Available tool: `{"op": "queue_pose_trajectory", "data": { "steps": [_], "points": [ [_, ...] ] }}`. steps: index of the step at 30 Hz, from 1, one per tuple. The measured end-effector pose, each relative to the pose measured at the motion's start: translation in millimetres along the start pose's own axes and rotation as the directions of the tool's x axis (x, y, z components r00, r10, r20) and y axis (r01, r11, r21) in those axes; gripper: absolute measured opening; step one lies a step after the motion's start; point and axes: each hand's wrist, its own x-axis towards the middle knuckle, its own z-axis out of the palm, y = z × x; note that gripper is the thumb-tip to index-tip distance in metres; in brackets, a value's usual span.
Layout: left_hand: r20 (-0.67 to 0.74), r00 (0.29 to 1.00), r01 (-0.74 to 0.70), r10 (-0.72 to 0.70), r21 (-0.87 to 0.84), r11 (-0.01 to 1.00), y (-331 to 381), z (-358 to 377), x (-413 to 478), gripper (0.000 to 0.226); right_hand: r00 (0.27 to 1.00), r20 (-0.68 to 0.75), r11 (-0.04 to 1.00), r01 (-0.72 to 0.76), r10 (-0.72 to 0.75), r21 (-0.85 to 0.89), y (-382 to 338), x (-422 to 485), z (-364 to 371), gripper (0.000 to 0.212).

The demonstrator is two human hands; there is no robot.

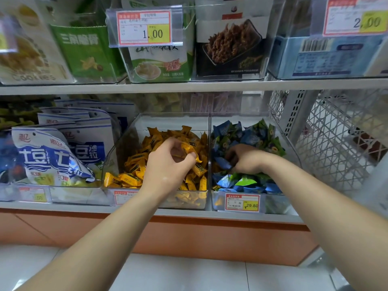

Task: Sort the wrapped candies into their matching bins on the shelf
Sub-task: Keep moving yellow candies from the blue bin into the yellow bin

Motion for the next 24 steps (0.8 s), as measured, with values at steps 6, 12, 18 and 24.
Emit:
{"op": "queue_pose_trajectory", "data": {
  "steps": [6,12,18,24],
  "points": [
    [0.076,0.993,0.096,-0.086,-0.129,0.987,1.8,2.4,2.4,0.036,0.977,-0.204,0.964,0.118,-0.069,0.239,6.2,-12.3,-14.9,0.033],
    [0.193,0.958,0.270,-0.212,-0.352,0.896,11.4,7.6,0.2,0.041,0.880,-0.472,0.778,0.332,-0.051,0.533,-6.8,-32.5,-23.4,0.016],
    [0.233,0.945,0.327,-0.229,-0.683,0.653,31.2,10.8,1.4,0.026,0.908,-0.396,0.522,0.407,-0.139,0.750,-47.2,-49.5,-6.9,0.012],
    [0.166,0.958,0.286,-0.235,-0.624,0.727,28.3,5.8,8.6,0.012,0.891,-0.407,0.565,0.444,-0.200,0.695,-60.5,-49.1,-1.4,0.009]
  ]
}}
